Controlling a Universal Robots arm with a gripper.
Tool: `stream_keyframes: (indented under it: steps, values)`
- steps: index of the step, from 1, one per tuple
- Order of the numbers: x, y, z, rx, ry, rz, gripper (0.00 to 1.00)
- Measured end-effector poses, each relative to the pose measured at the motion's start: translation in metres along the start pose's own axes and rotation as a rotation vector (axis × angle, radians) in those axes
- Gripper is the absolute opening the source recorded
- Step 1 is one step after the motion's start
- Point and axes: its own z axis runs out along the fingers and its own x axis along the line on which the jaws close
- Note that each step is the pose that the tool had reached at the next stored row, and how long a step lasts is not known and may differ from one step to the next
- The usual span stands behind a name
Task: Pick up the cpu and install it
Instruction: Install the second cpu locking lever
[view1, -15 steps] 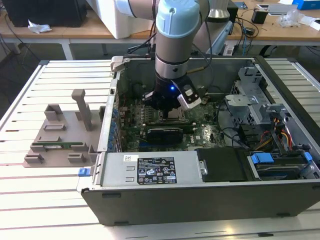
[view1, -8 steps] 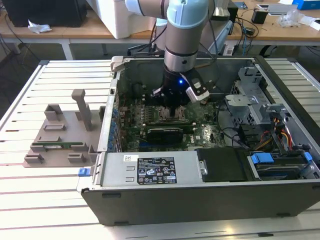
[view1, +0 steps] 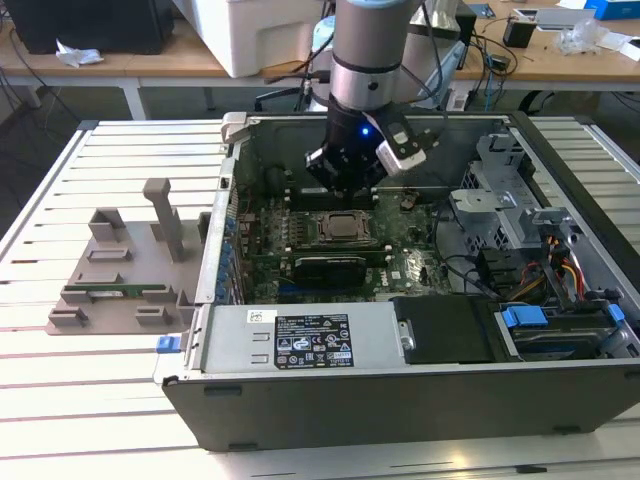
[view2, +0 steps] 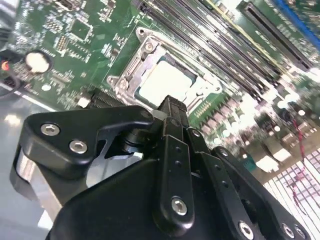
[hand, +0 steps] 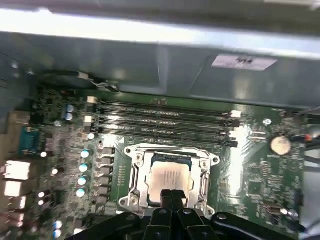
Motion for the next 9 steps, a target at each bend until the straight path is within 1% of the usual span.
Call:
stream_keyframes:
  steps: [1, 2, 3, 9]
  values:
    - [0.0003, 0.0007, -0.0102, 0.0002, 0.0001, 0.000, 0.11]
    - [0.0004, 0.0010, -0.0161, 0.0001, 0.0001, 0.000, 0.11]
    - [0.0004, 0.0011, -0.0176, 0.0000, 0.0000, 0.000, 0.11]
    - [0.0005, 0.0011, -0.0181, 0.0000, 0.0000, 0.000, 0.11]
